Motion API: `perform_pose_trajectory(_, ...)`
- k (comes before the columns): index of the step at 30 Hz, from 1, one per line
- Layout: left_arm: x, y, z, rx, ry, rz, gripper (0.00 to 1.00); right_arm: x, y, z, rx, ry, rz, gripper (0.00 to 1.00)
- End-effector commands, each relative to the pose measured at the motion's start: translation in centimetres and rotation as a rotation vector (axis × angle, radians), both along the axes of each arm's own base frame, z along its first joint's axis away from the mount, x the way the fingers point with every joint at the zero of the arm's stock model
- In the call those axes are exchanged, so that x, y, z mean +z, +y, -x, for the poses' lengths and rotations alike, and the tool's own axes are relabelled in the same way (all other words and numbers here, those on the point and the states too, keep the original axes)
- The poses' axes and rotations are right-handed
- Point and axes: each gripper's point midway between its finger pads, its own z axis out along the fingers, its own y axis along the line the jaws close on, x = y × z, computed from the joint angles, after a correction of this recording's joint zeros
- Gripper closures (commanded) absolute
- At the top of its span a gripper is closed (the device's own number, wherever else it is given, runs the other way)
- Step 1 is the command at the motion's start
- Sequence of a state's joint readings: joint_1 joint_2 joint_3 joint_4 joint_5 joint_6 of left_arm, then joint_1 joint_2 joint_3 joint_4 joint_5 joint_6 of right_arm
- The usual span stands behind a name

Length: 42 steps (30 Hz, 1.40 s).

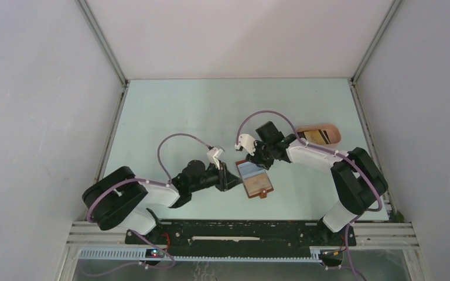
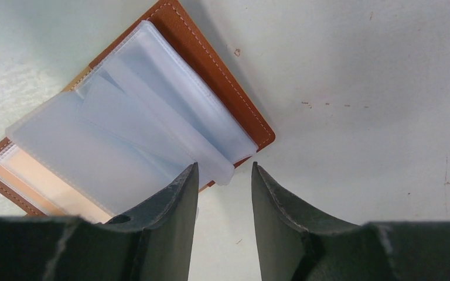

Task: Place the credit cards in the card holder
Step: Turn over the card holder at the center of the board.

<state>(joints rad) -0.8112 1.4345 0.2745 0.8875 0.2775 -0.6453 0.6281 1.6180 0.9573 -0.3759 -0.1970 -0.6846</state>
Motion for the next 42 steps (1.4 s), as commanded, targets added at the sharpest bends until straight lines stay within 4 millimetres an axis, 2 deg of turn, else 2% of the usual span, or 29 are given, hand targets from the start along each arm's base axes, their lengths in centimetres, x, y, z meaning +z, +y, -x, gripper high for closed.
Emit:
perform_pose_trajectory(1, 0.9, -2.4, 0.3, -0.069, -0.028, -0.005, 0.8, 1.2, 0.8, -0.8, -0.021, -0.006, -0.037, 0.53)
perform_pose_trajectory(7, -0.6, -3.8, -0.3, -0.08, 0.008, -0.034, 0.83, 1.2, 0.8, -0.8, -0.021, -0.002, -0.039, 0.54)
perform_pose_trajectory(13, -2.0, -4.6, -3.2, 0.02, 0.021, -0.089, 0.81, 1.8, 0.9, -0.7, -0.026, 0.007, -0.06, 0.52)
perform_pose_trajectory(17, -3.8, -4.0, -4.5, 0.087, 0.042, -0.137, 0.81, 3.7, 0.9, -0.7, -0.042, 0.016, -0.123, 0.45)
perform_pose_trajectory(21, -4.5, -3.3, -4.9, 0.12, 0.045, -0.158, 0.81, 6.6, 0.6, -0.6, -0.037, -0.007, -0.203, 0.36)
perform_pose_trajectory(25, -4.3, -3.0, -5.0, 0.129, 0.032, -0.151, 0.81, 9.0, 0.4, 1.1, 0.062, -0.003, -0.284, 0.35)
perform_pose_trajectory(30, -3.7, -2.4, -5.2, 0.149, 0.012, -0.139, 0.79, 10.8, 0.5, 5.4, 0.3, 0.023, -0.398, 0.36)
perform_pose_trajectory(32, -3.6, -2.2, -5.3, 0.153, 0.005, -0.14, 0.79, 10.9, 0.6, 6.2, 0.341, 0.026, -0.422, 0.37)
perform_pose_trajectory(35, -3.6, -1.8, -5.5, 0.167, 0.002, -0.142, 0.79, 10.0, 0.4, 5.5, 0.307, 0.039, -0.401, 0.38)
perform_pose_trajectory(42, -3.6, -2.0, -5.4, 0.148, -0.004, -0.125, 0.8, 5.3, 0.2, 4.8, 0.291, 0.101, -0.256, 0.41)
